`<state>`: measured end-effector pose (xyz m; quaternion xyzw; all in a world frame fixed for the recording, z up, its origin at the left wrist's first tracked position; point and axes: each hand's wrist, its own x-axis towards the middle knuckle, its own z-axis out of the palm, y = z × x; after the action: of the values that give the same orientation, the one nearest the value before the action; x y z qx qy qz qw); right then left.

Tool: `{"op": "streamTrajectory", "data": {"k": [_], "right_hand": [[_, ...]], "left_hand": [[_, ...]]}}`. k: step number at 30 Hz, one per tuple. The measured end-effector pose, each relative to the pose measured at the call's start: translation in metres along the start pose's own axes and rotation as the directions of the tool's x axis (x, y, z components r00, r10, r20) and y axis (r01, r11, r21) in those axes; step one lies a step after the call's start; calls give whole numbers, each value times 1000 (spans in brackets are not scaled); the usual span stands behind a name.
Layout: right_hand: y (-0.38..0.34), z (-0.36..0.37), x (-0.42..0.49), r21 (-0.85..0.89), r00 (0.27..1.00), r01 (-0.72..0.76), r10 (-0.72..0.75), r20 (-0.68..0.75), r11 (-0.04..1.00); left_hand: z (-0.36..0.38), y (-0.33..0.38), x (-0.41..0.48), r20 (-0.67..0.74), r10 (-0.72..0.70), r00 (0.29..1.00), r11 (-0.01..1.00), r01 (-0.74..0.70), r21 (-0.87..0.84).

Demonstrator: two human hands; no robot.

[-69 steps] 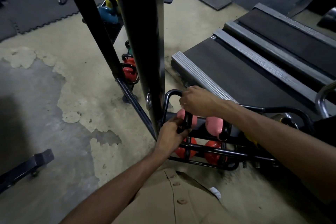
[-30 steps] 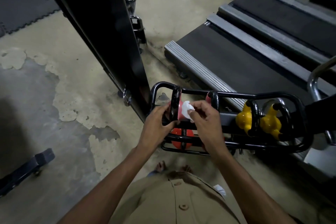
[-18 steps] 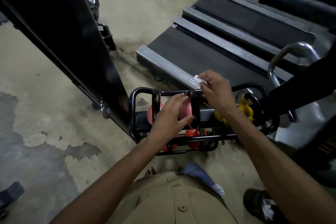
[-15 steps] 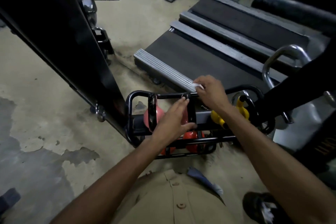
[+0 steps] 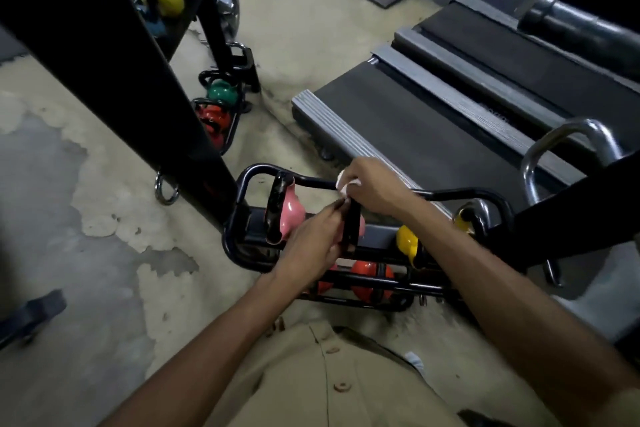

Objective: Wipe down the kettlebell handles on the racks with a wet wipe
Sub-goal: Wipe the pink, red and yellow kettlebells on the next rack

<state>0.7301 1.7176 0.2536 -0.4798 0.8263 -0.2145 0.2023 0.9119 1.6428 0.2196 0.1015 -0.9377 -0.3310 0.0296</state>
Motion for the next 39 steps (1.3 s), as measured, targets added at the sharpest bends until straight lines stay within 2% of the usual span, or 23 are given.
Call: {"op": "streamTrajectory", "data": {"k": [1, 2, 3, 4, 6, 9, 10, 11, 15, 17, 19, 20, 21, 23, 24, 26, 27, 29, 32, 34, 36, 38, 39], "right_hand": [[5, 5, -9, 72, 994, -10, 17, -108, 997], [9, 11, -19, 198, 973, -53, 95, -209, 979], [11, 19, -30, 384, 936, -105, 222, -274, 917], [14, 30, -39, 592, 889, -157, 374, -263, 790], [17, 51, -53, 852, 824, -217, 557, -102, 477], [15, 66, -59, 978, 814, -203, 563, 143, 45], [12, 64, -58, 981, 816, -182, 547, 185, -61], [10, 62, -57, 978, 820, -166, 533, 208, -127], [4, 59, -61, 963, 809, -129, 536, 242, -238], [2, 59, -55, 951, 776, -137, 567, 277, -277], [2, 57, -41, 943, 706, -144, 637, 310, -299], [2, 56, -35, 945, 664, -145, 679, 312, -292], [1, 56, -32, 958, 634, -152, 720, 283, -242], [1, 62, -34, 979, 614, -202, 780, 122, 6], [1, 67, -36, 971, 624, -196, 781, 15, 138], [2, 68, -37, 931, 661, -148, 733, -157, 333], [5, 64, -31, 897, 681, -153, 702, -208, 414], [15, 50, -11, 746, 751, -264, 616, -239, 612], [21, 20, 17, 363, 888, -383, 447, -111, 850], [11, 2, 28, 17, 957, -290, 289, 34, 957], [-10, -8, 32, -241, 970, -93, 142, 196, 966], [-25, -4, 28, -371, 943, 85, 46, 329, 925], [-26, 0, 23, -418, 938, 146, 9, 346, 897]], "left_hand": [[4, 1, -3, -3, -23, 1000, 998, 22, -59], [7, 3, -5, 2, -57, 998, 992, 57, -110], [12, 5, -8, 11, -106, 994, 983, 107, -147], [16, 6, -11, 17, -158, 987, 973, 158, -166], [24, 8, -16, 2, -226, 974, 959, 223, -177], [26, 11, -18, 9, -264, 964, 941, 260, -216], [25, 11, -18, 12, -269, 963, 939, 265, -220], [25, 11, -18, 12, -272, 962, 938, 268, -220], [24, 17, -17, 15, -275, 961, 936, 272, -223], [23, 19, -17, 16, -272, 962, 939, 269, -216], [23, 18, -16, 11, -268, 963, 942, 265, -207], [24, 17, -15, 10, -267, 964, 943, 263, -202], [24, 16, -15, 14, -264, 964, 944, 262, -201], [24, 14, -14, 25, -257, 966, 946, 257, -197], [24, 12, -14, 31, -252, 967, 947, 253, -198], [22, 11, -15, 37, -237, 971, 948, 239, -212], [22, 10, -15, 42, -231, 972, 948, 235, -215], [20, 8, -15, 48, -222, 974, 951, 227, -210], [19, 8, -15, 31, -203, 979, 955, 205, -214], [22, 6, -16, 21, -193, 981, 958, 193, -213], [26, 3, -17, 13, -212, 977, 963, 211, -166], [32, -1, -18, 9, -236, 972, 965, 236, -119], [33, -2, -18, 4, -248, 969, 964, 247, -100]]}}
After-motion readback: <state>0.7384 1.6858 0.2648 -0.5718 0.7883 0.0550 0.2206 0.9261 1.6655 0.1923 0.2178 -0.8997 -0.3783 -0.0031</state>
